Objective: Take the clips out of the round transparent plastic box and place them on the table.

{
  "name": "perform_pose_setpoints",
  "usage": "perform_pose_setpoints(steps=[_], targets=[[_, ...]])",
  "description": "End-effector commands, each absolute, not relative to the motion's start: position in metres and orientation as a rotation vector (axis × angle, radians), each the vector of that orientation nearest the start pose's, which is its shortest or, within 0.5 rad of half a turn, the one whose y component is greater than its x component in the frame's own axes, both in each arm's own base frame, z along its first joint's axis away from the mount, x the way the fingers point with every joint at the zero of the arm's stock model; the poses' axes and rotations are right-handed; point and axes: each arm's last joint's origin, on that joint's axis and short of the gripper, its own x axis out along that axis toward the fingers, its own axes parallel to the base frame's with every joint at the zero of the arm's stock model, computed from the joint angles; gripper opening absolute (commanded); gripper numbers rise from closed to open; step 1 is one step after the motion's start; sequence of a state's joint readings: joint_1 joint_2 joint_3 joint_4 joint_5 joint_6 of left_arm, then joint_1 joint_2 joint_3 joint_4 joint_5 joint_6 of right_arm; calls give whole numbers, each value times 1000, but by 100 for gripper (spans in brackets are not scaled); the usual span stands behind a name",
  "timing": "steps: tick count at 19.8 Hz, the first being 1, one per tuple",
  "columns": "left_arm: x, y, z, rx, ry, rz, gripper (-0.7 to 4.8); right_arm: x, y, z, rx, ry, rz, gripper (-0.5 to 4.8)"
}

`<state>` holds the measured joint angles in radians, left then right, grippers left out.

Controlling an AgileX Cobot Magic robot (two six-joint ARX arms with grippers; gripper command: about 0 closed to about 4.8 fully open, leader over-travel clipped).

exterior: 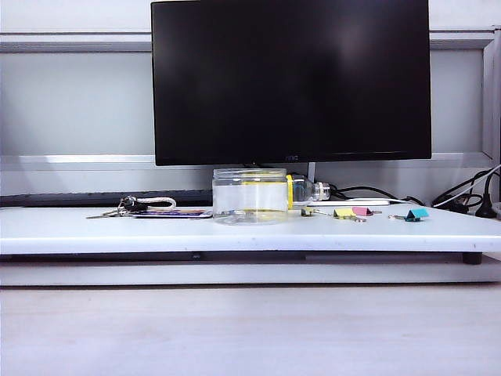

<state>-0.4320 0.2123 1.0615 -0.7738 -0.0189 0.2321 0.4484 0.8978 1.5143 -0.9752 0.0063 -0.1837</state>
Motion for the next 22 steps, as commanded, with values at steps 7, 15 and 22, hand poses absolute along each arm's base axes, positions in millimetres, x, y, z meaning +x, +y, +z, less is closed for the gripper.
perform_pose_setpoints(steps=[7,15,22], targets=[[13,-6,329,163,86,-424,-6,40,19,356,-212,134,436,62],[31,-15,324,91,-42,-463,-5,52,24,283,-221,154,428,62],[73,-39,261,81,-122,-587,-5,86,46,222,-183,-20,588,39]])
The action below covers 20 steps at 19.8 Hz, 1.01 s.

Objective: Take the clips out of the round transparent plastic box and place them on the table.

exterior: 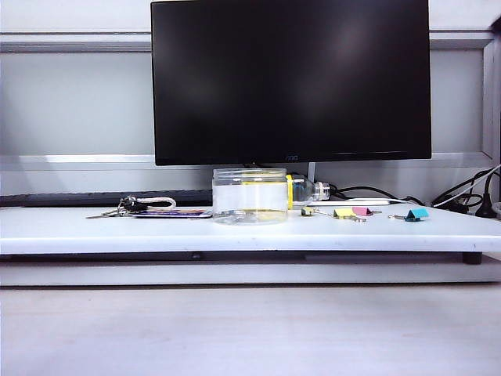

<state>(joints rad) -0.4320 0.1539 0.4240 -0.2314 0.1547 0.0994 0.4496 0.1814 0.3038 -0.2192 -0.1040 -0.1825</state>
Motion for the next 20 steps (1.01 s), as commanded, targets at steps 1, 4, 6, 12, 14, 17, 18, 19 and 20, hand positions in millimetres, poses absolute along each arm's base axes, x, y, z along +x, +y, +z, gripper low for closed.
perform_pose_setpoints(steps=[1,4,6,12,14,17,18,19,20], targets=[[78,-41,250,79,-130,-586,-5,89,47,211,-182,-12,588,39],[86,-44,227,81,-117,-572,-6,92,48,193,-134,45,583,40],[88,-45,217,82,-105,-562,-6,93,49,183,-137,76,585,40],[93,-46,188,90,-21,-540,-6,94,50,151,-152,174,590,40],[94,-47,183,90,-7,-539,-5,94,49,146,-142,203,589,40],[95,-46,169,97,35,-514,-6,93,48,140,-159,269,563,40],[96,-47,162,100,54,-514,-5,92,47,137,-171,299,546,40],[96,-47,156,103,87,-514,-5,92,46,135,-183,325,524,40],[96,-47,155,105,104,-515,-5,92,46,135,-183,323,523,40]])
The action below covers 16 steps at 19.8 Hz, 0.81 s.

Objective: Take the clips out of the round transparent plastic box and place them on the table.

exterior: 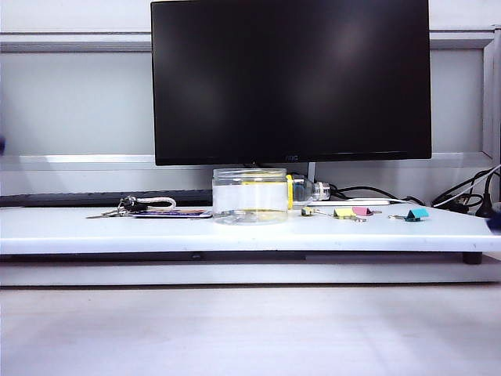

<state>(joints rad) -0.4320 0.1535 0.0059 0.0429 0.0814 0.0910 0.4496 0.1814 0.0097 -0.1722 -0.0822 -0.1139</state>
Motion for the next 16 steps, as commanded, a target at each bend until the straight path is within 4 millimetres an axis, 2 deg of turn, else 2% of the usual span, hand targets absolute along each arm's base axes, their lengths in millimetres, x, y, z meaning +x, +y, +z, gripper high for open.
perform_pose_setpoints(steps=[1,16], targets=[[95,-47,155,106,103,-516,-5,92,46,135,-183,324,523,40],[92,-45,156,87,89,-524,-5,92,46,136,-173,316,519,45]])
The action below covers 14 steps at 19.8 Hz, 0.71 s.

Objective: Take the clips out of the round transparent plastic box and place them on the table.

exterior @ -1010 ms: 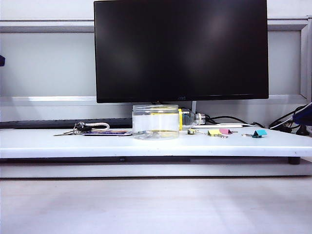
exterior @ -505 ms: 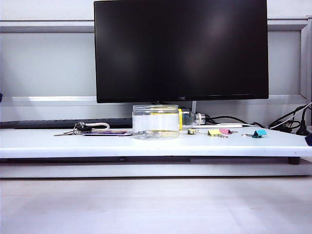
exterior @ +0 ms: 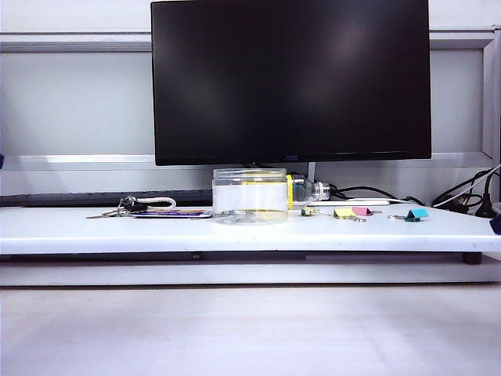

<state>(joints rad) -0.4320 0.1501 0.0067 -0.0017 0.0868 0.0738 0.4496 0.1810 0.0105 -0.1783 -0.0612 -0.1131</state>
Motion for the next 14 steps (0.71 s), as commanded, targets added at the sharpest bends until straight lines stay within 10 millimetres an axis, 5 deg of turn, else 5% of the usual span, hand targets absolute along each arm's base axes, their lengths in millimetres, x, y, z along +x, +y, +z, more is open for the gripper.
perform_pose_setpoints(steps=[1,14], targets=[[92,-43,158,82,67,-513,-5,91,44,138,-165,290,505,45],[97,-6,164,70,5,-154,-5,96,2,150,-103,161,70,45]])
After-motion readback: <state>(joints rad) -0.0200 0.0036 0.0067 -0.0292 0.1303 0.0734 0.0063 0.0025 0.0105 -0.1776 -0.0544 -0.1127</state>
